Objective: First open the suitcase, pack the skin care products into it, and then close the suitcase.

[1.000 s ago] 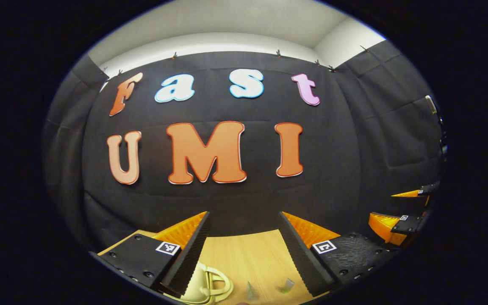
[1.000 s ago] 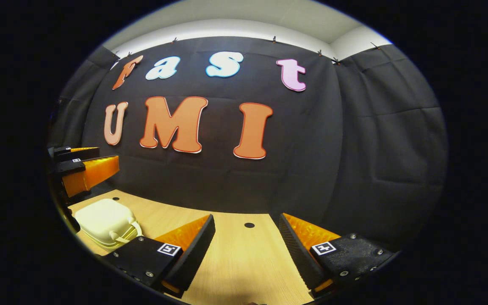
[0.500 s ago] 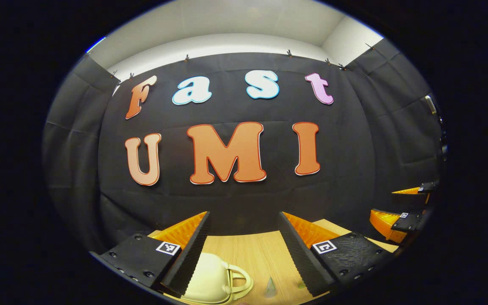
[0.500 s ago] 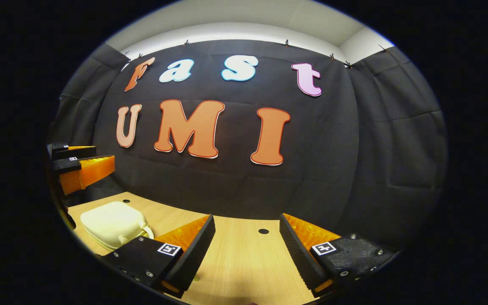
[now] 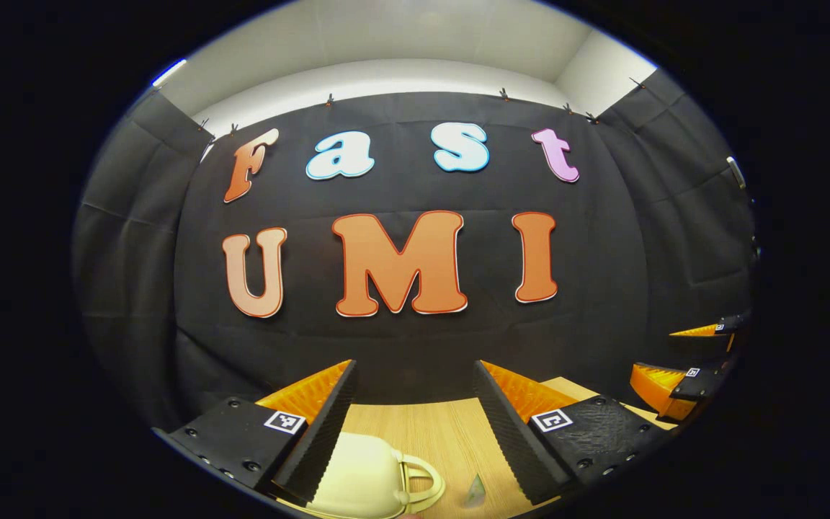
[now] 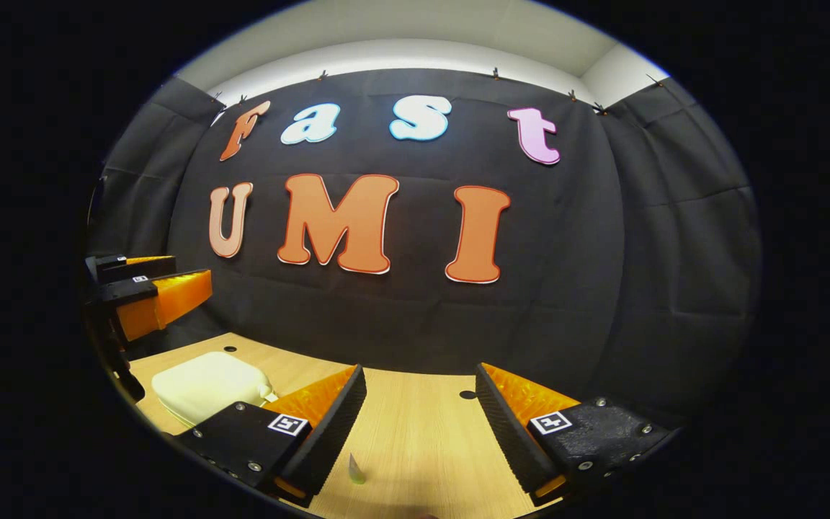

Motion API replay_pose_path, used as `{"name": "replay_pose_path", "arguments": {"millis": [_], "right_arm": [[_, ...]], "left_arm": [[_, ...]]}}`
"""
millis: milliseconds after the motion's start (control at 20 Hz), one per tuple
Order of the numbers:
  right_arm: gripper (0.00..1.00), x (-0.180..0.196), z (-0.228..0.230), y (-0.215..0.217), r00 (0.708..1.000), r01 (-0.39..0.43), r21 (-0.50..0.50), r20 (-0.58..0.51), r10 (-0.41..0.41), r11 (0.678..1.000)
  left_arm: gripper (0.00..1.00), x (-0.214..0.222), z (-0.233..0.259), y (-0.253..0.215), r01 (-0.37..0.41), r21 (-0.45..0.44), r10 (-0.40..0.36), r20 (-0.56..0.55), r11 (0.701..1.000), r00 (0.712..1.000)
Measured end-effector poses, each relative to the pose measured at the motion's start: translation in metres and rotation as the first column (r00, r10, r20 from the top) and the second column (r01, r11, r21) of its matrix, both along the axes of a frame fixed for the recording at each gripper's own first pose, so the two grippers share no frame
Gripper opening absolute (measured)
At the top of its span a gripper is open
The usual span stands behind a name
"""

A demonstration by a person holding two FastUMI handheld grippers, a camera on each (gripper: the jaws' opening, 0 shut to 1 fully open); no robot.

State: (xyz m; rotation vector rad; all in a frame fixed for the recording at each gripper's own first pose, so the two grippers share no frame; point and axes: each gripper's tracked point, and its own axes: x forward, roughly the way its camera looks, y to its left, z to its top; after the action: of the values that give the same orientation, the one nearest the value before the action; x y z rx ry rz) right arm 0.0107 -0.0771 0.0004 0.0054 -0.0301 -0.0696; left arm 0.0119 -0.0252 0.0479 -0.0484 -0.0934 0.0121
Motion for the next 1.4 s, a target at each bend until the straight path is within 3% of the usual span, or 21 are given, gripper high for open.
{"name": "replay_pose_path", "arguments": {"millis": [950,1050,1200,1400], "right_arm": [[0.96,0.009,-0.006,0.017,1.000,-0.020,-0.019,-0.016,0.019,1.000],[0.96,0.010,-0.007,0.014,1.000,-0.015,-0.018,-0.019,0.014,1.000],[0.96,0.012,-0.012,0.004,1.000,0.000,-0.017,-0.028,-0.001,1.000],[0.96,0.009,-0.021,-0.011,0.999,0.027,-0.023,-0.043,-0.028,0.999]], "left_arm": [[0.98,0.010,-0.004,0.005,0.023,0.008,-0.023,-0.005,1.000,1.000],[0.98,0.013,-0.006,0.010,0.013,0.058,-0.013,0.002,0.998,1.000],[0.98,0.017,-0.039,0.000,0.059,0.162,-0.050,-0.057,0.985,0.997],[0.98,0.020,-0.115,-0.009,0.134,0.355,-0.063,-0.205,0.925,0.977]]}}
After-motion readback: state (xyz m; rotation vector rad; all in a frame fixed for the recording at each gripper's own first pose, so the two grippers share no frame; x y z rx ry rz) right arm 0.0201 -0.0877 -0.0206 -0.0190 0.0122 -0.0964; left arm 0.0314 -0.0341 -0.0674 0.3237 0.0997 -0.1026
